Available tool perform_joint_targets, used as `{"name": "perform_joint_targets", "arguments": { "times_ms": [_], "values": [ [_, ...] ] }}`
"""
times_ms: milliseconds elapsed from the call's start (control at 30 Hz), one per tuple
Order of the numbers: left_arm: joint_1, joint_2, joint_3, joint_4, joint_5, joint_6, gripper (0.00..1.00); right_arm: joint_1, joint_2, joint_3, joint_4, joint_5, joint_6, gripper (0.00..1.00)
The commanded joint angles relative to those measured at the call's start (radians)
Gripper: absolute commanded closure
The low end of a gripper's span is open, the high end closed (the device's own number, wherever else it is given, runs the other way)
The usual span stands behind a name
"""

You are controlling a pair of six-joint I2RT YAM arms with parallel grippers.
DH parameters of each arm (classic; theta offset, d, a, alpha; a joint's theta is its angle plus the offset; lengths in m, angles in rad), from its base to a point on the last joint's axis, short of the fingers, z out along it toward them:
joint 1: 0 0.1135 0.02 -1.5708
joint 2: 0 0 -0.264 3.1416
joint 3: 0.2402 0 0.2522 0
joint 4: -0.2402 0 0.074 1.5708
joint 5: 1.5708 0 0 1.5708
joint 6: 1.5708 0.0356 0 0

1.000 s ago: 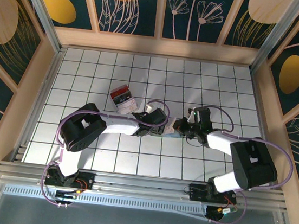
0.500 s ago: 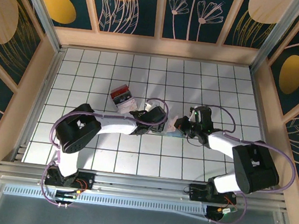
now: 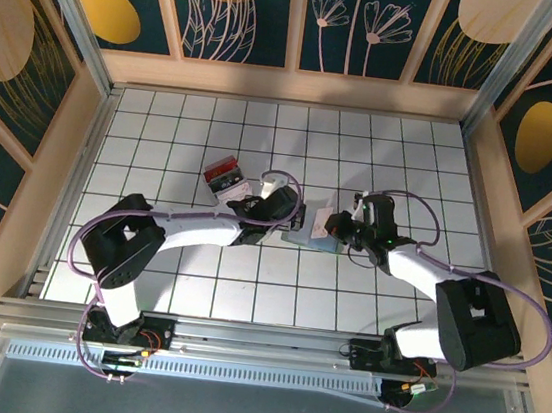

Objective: Take the credit cards out of the card holder

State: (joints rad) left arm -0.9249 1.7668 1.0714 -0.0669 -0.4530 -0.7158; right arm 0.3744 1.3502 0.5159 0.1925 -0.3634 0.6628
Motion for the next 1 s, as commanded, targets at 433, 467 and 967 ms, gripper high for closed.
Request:
{"name": "perform_joint_targets", "arguments": {
  "times_ms": [433, 467, 967],
  "values": [
    [0.05, -0.235, -0.168, 0.298, 0.12, -0.016, 0.03, -0.001, -0.014, 0.014, 0.316, -0.146, 0.006, 1.0],
    [0.055, -0.253, -0.181, 0.32, 0.141, -0.009, 0.03, -0.001, -0.013, 0.011, 0.353, -0.158, 0.017, 1.0],
    [0.174, -0.428, -0.315, 0.602, 0.508, -0.005, 0.19, 0.001, 0.001, -0.037, 0.756, -0.374, 0.176, 1.0]
  ]
}}
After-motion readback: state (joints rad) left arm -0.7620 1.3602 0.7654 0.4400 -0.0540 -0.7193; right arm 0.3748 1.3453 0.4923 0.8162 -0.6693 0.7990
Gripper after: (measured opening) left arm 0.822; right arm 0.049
